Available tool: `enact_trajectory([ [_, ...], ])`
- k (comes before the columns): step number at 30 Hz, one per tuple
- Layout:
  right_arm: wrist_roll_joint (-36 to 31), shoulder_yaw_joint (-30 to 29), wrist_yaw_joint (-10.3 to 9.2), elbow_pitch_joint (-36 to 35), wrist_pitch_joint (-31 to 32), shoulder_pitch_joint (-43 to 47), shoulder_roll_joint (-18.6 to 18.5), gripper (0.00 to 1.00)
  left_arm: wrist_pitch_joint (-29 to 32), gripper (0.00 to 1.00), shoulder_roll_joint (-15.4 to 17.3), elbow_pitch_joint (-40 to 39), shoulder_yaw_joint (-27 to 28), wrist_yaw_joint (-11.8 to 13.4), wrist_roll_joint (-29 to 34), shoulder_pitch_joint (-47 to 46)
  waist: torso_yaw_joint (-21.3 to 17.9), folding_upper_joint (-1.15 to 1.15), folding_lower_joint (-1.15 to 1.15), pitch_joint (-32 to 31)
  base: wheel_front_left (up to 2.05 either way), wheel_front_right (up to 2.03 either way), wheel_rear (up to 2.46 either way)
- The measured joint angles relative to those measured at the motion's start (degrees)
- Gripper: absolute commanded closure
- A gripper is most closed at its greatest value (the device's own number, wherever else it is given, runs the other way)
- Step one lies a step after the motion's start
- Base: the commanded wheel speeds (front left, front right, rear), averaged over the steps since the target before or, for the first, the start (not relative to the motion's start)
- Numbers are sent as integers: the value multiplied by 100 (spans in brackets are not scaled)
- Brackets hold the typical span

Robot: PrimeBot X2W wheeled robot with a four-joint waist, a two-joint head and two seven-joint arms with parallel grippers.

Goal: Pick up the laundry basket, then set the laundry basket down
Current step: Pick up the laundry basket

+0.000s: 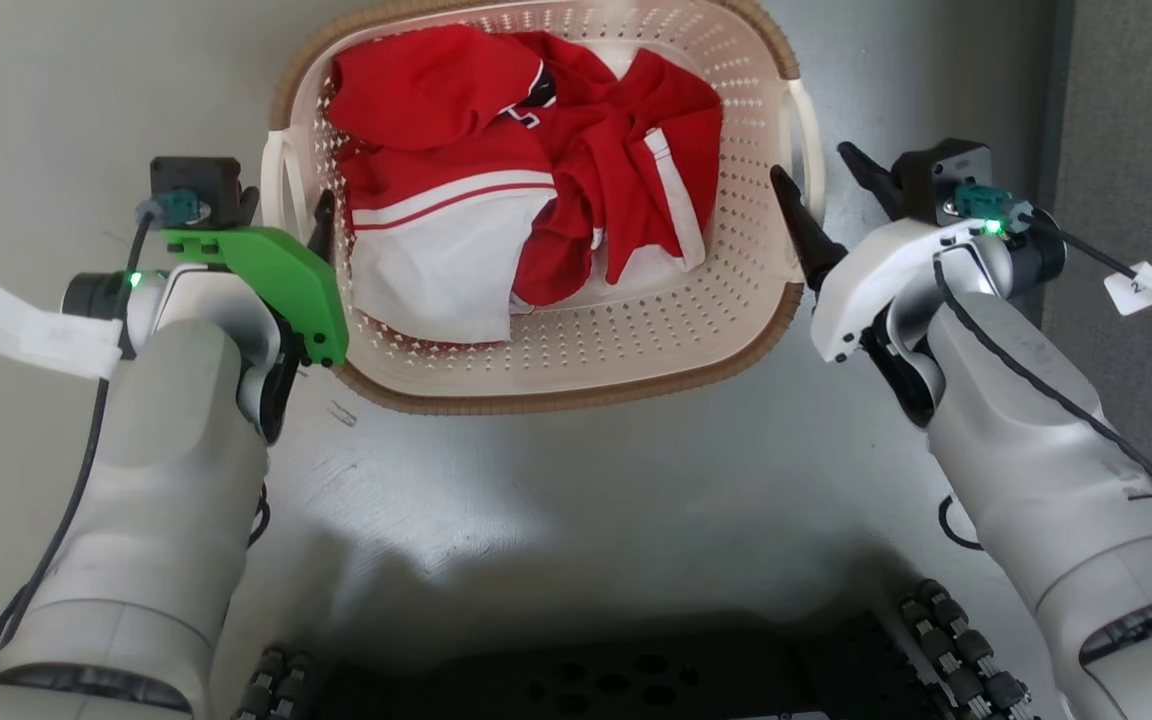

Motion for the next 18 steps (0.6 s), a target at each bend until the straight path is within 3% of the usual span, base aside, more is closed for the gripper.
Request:
enact_trajectory([
  [1, 3, 5, 1, 31, 0, -26, 5, 100, -1, 100, -1, 26, -1, 0, -1, -29, 3, 0, 0, 24, 0, 0, 0],
  [18, 169, 79, 36, 495, -57, -309, 163, 100, -174, 100, -211, 564, -71, -113, -155, -222, 17, 0, 0, -33, 0, 0, 0],
])
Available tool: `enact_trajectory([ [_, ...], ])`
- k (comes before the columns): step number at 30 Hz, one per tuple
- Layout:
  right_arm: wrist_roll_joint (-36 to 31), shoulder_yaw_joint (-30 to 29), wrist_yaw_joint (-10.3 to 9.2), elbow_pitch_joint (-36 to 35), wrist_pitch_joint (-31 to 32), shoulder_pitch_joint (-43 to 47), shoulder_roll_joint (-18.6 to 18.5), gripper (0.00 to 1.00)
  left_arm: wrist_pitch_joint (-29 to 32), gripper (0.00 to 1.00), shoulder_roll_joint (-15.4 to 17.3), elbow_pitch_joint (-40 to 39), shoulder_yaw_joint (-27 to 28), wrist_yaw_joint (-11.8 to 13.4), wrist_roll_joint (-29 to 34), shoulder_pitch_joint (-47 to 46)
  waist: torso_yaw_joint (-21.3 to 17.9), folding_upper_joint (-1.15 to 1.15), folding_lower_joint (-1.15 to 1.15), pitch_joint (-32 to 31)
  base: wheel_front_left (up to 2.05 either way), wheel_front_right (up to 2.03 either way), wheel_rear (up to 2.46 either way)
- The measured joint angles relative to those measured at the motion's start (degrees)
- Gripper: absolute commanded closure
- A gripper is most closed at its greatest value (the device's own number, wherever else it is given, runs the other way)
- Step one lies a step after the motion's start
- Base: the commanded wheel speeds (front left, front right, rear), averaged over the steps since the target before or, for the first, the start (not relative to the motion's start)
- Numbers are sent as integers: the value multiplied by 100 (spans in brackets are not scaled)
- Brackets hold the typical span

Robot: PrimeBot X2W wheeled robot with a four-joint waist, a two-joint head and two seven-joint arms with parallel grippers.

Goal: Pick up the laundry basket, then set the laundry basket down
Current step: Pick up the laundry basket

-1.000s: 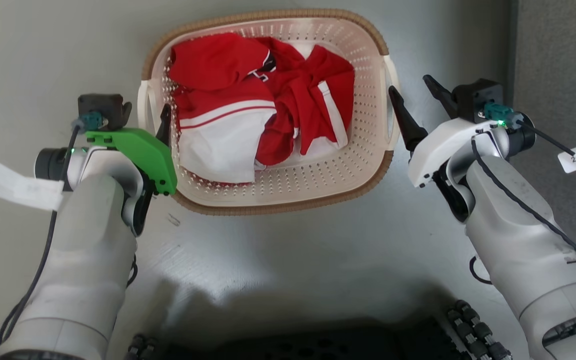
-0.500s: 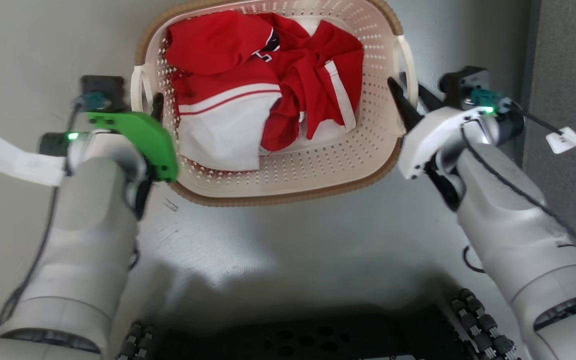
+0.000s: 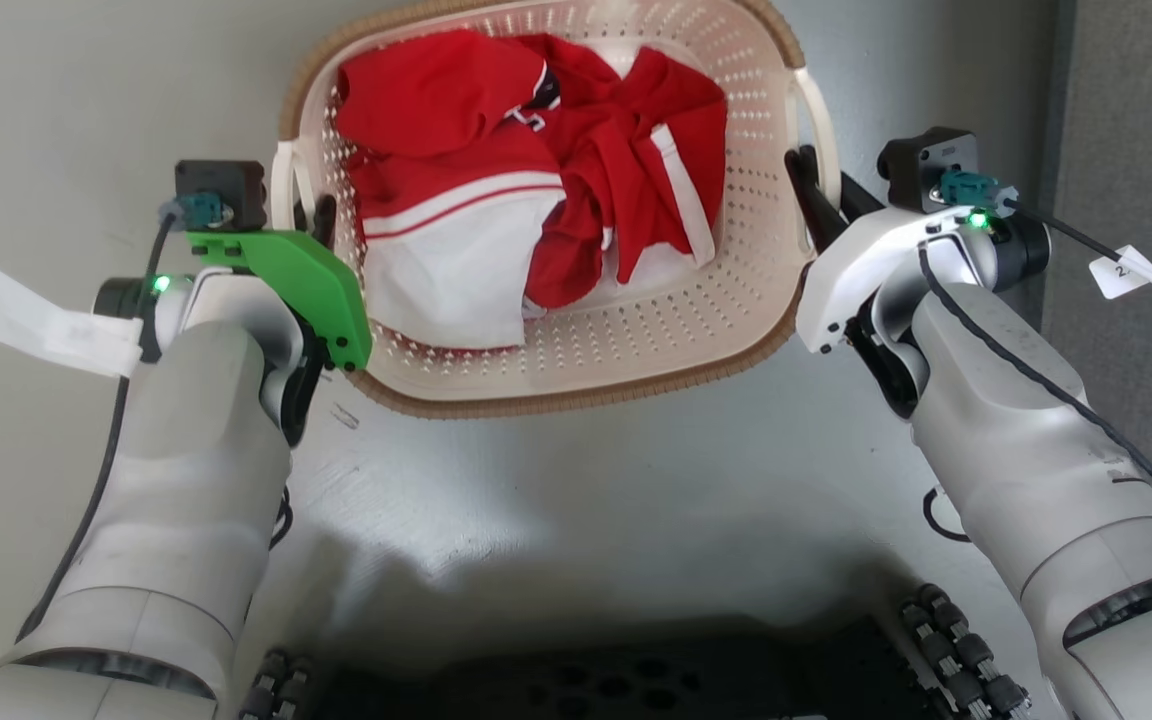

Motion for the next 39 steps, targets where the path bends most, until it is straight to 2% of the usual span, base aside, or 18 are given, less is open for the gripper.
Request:
enact_trajectory([
  [15, 356, 215, 7, 316, 0, 108, 57, 100, 2, 100, -53, 448, -45, -90, -153, 16, -79, 0, 0, -580, 0, 0, 0],
  [23, 750, 525, 7, 346, 43, 467, 65, 100, 243, 100, -59, 584, -111, -181, -420, 252, -120, 0, 0, -1031, 0, 0, 0],
  [39, 1578, 1039, 7, 310, 536, 1256, 80, 100, 759, 100, -59, 689, -313, -189, -900, 979, -169, 0, 0, -2101, 0, 0, 0],
])
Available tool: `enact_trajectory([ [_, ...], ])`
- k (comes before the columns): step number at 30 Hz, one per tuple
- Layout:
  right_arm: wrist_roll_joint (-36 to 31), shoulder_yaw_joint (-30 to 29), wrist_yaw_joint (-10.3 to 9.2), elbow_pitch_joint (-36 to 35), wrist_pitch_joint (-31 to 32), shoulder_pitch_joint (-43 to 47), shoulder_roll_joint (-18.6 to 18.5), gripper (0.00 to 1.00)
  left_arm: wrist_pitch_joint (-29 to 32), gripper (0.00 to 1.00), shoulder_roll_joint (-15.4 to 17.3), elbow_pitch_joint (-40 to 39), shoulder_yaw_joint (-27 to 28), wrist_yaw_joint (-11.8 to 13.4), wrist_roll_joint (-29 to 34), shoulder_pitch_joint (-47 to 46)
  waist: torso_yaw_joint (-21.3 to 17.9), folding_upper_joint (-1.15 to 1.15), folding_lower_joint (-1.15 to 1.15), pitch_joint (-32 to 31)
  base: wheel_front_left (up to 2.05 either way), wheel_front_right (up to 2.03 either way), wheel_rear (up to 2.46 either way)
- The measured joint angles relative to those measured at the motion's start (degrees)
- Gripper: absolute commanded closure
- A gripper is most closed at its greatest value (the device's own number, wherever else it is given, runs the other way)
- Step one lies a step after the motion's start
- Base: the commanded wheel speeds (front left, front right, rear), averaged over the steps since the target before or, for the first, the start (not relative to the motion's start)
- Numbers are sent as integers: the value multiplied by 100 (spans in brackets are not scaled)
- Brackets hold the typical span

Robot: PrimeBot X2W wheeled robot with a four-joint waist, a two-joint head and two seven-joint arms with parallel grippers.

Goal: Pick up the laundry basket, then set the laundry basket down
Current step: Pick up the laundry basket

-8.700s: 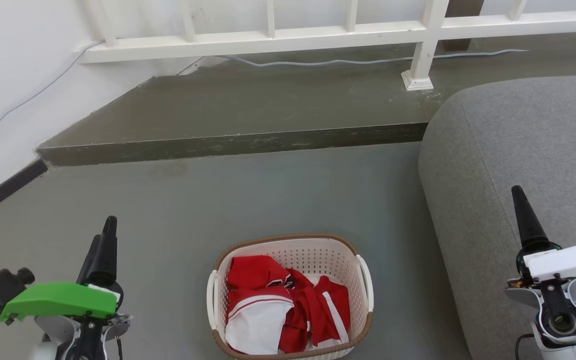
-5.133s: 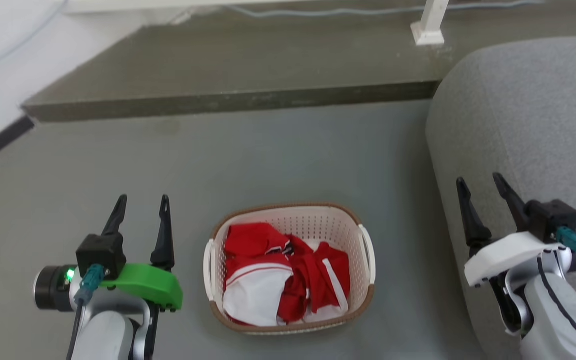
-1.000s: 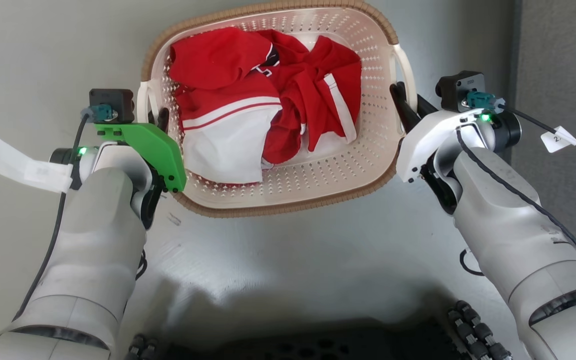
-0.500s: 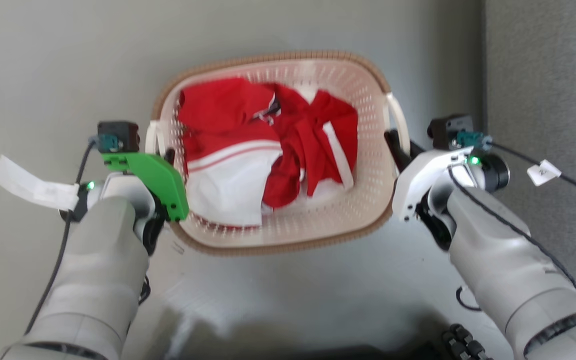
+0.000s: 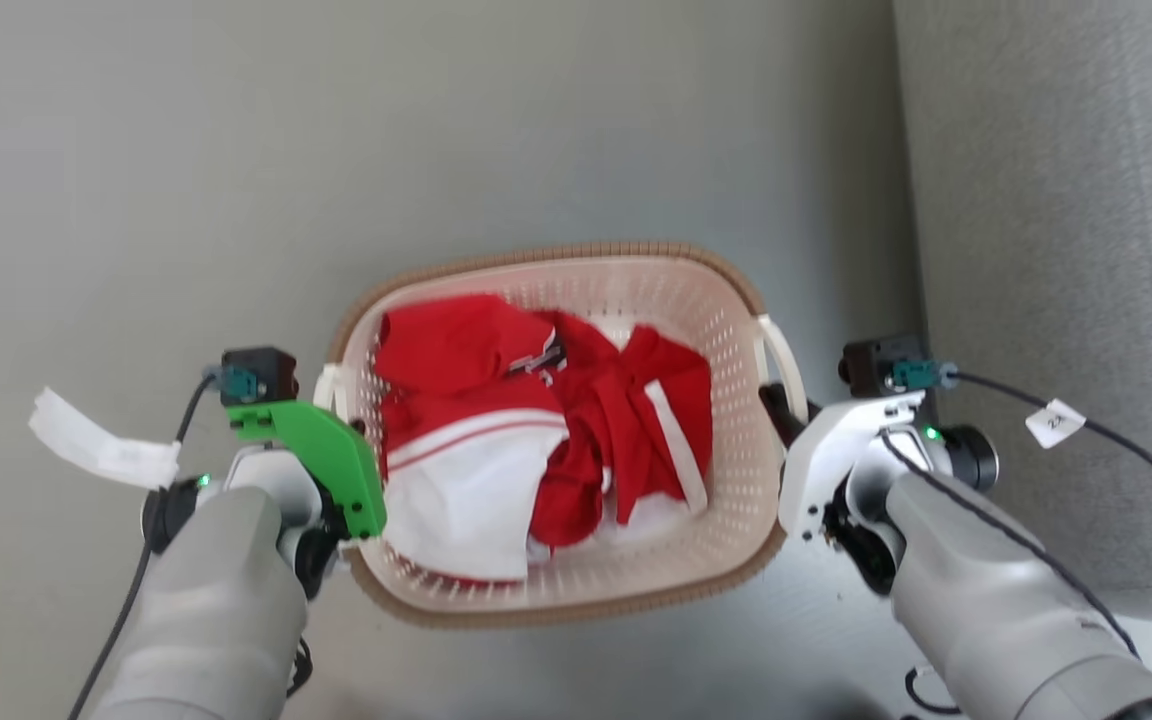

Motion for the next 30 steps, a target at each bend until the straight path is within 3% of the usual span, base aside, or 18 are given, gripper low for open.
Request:
enact_trajectory([
  [16, 648, 364, -2, -77, 408, 583, -20, 100, 508, 100, 32, -94, -230, 0, -555, 644, -73, 0, 0, -1176, 0, 0, 0],
  [30, 1048, 563, -9, -82, 610, 909, -22, 100, 747, 100, 36, -32, -298, 0, -670, 881, -110, 0, 0, -2063, 0, 0, 0],
])
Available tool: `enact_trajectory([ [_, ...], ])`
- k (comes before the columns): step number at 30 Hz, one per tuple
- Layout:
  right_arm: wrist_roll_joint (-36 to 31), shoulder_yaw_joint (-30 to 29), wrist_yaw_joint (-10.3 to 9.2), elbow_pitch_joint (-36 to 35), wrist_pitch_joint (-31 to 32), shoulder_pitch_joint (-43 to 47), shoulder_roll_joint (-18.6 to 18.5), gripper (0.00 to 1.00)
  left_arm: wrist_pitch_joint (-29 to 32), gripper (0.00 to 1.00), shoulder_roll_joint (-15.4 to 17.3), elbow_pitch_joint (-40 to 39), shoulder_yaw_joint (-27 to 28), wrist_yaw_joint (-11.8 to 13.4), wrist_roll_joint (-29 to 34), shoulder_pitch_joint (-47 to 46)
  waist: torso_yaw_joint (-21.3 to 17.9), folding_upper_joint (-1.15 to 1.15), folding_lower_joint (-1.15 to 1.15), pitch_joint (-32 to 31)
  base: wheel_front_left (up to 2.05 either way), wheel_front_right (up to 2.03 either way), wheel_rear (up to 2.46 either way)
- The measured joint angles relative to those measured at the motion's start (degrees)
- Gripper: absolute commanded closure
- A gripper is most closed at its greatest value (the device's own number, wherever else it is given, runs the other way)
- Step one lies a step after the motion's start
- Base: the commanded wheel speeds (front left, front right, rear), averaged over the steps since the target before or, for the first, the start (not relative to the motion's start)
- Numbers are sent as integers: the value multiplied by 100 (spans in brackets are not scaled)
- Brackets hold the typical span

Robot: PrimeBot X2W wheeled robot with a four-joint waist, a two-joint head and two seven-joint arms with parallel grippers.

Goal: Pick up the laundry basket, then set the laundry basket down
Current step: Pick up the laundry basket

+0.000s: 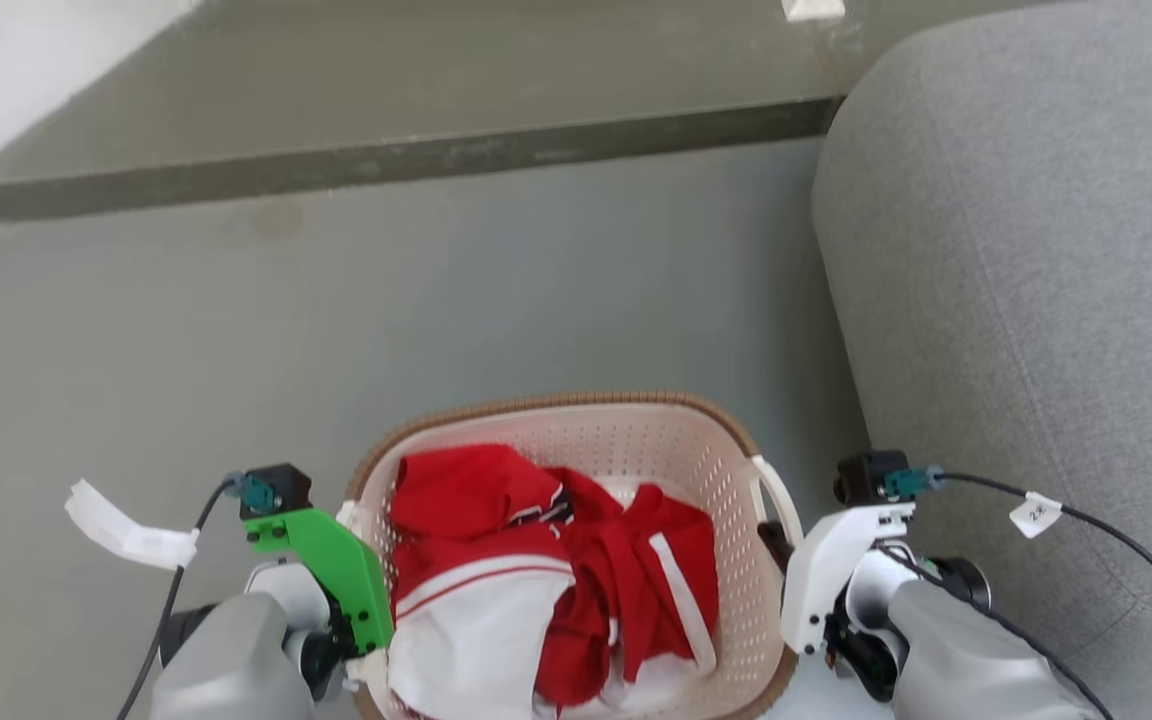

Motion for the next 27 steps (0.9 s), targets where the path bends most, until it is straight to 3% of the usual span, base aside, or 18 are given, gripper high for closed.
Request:
enact_trajectory([
  [27, 535, 294, 1, 214, 407, 549, 41, 100, 450, 100, -7, 101, -151, 0, -266, 587, -32, 0, 0, -1124, 0, 0, 0],
])
